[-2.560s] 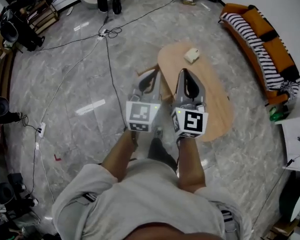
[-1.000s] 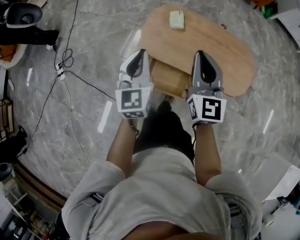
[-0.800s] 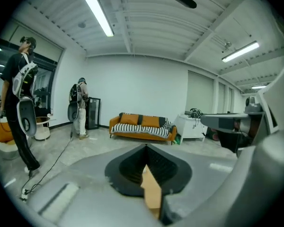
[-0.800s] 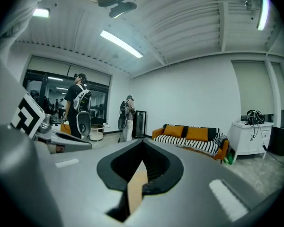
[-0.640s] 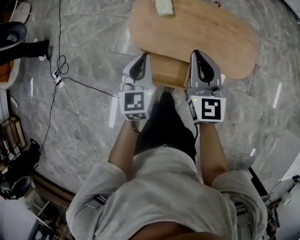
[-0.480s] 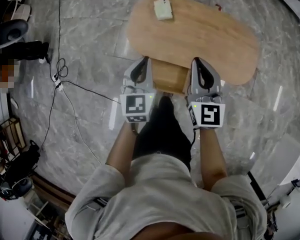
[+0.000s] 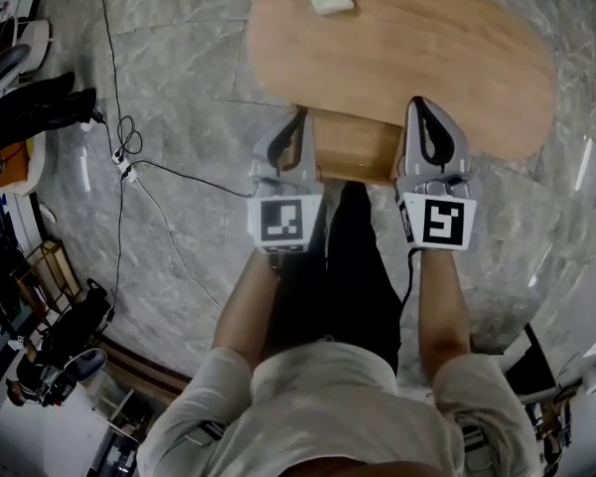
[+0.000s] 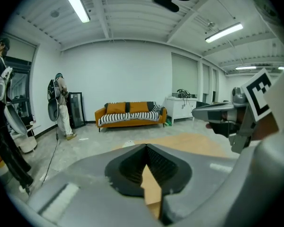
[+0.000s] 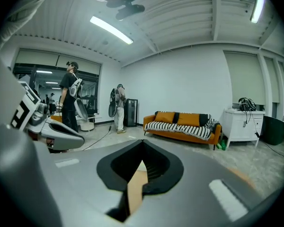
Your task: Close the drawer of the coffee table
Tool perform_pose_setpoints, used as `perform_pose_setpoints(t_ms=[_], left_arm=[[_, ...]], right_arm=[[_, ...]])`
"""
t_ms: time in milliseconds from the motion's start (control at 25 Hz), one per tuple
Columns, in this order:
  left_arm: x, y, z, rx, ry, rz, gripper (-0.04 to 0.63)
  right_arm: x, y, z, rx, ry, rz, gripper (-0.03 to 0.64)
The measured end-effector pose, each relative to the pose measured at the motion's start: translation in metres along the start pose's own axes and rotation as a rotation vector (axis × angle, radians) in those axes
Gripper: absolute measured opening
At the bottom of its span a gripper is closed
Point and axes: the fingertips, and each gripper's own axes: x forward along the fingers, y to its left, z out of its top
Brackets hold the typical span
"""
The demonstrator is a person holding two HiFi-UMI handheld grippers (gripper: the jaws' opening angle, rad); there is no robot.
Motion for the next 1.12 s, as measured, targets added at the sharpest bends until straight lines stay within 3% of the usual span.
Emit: perform_pose_setpoints(t_ms=[200,360,480,600,760,840,1120], left_arm=[[0.007,0.001,-0.063,-0.005,0.105,-0.038,0.020],[0.011,0.006,-0.110,0.109,0.152,-0.065,0.020],[0.017,0.001,-0.145,0.143,0.194,-0.105,0.020],[0.024,-0.002,-0.178,0.140,0.254,-0.137,0.020],[0.028,-0.002,-0.219,0.080,0.327,-0.184,0.020],[0.033,-0.001,-0.240,0.094,0.358,-0.204,0.020],[0.032,-0.017,-0.344,0.194,0.549,-0.287,0.020]], right_arm=[[0.000,0.015,-0.052,0.001,0.073,0.016,0.006],[-0.004,0.034,-0.095,-0.025,0.150,-0.002,0.006],[-0.002,0.038,-0.133,-0.011,0.203,-0.006,0.006],[-0.002,0.038,-0.171,0.020,0.244,-0.027,0.006],[-0.012,0.046,-0.218,0.044,0.340,-0.047,0.006],[-0.018,0.050,-0.239,0.051,0.375,-0.058,0.006],[-0.067,0.045,-0.357,0.016,0.635,-0.035,0.006]])
